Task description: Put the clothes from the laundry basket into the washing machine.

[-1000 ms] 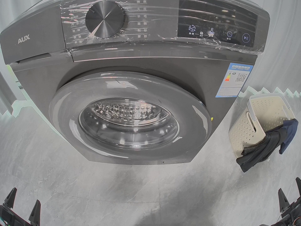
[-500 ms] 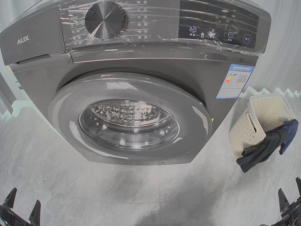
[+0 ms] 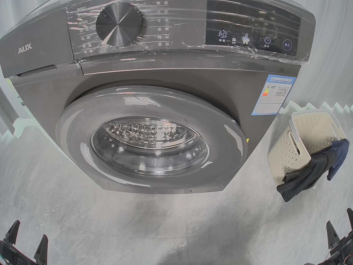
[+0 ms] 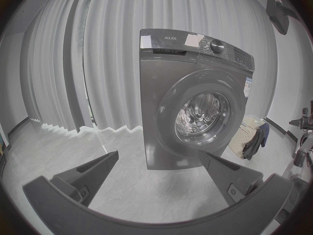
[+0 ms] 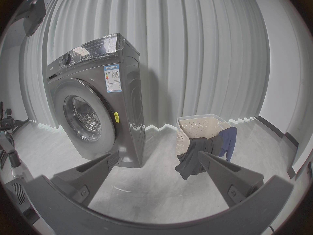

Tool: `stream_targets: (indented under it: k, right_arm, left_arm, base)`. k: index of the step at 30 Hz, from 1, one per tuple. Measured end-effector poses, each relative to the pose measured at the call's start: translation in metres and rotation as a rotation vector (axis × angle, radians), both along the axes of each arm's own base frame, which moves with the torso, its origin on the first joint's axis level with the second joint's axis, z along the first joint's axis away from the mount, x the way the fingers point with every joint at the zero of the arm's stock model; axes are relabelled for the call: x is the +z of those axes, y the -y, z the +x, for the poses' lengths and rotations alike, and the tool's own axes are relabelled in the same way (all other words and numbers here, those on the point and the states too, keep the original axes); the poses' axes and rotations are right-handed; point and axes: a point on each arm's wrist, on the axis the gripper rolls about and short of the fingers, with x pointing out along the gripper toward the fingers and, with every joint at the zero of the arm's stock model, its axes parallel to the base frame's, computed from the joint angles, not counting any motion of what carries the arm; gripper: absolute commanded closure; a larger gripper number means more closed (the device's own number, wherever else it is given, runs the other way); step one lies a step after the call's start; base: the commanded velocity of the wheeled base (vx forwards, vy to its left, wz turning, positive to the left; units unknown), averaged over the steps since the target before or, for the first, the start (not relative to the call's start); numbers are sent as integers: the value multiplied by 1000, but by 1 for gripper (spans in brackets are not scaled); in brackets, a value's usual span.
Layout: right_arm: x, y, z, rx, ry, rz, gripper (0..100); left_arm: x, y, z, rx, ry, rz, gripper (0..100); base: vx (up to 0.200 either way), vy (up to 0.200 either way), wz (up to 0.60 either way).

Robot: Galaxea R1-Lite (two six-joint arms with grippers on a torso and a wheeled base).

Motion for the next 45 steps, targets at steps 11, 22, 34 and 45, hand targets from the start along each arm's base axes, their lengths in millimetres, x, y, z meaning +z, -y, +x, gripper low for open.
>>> stream_targets:
  k: [11, 22, 34, 45]
  right_arm:
    - [0, 0, 0, 0, 0, 0, 0]
    - [0, 0, 0, -1, 0, 0, 0]
    - [0, 0, 0, 0, 0, 0, 0]
    - [0, 0, 0, 0, 0, 0, 0]
  left_arm:
    - [0, 0, 0, 1, 1, 0, 0]
    - [0, 0, 0, 1, 1, 1, 0]
    - [0, 0, 0, 1, 1, 0, 0]
    - [0, 0, 0, 1, 1, -4, 0]
  base:
    - [0, 91, 0]
    - [0, 0, 0]
    - [0, 0, 0]
    - [55, 0, 0]
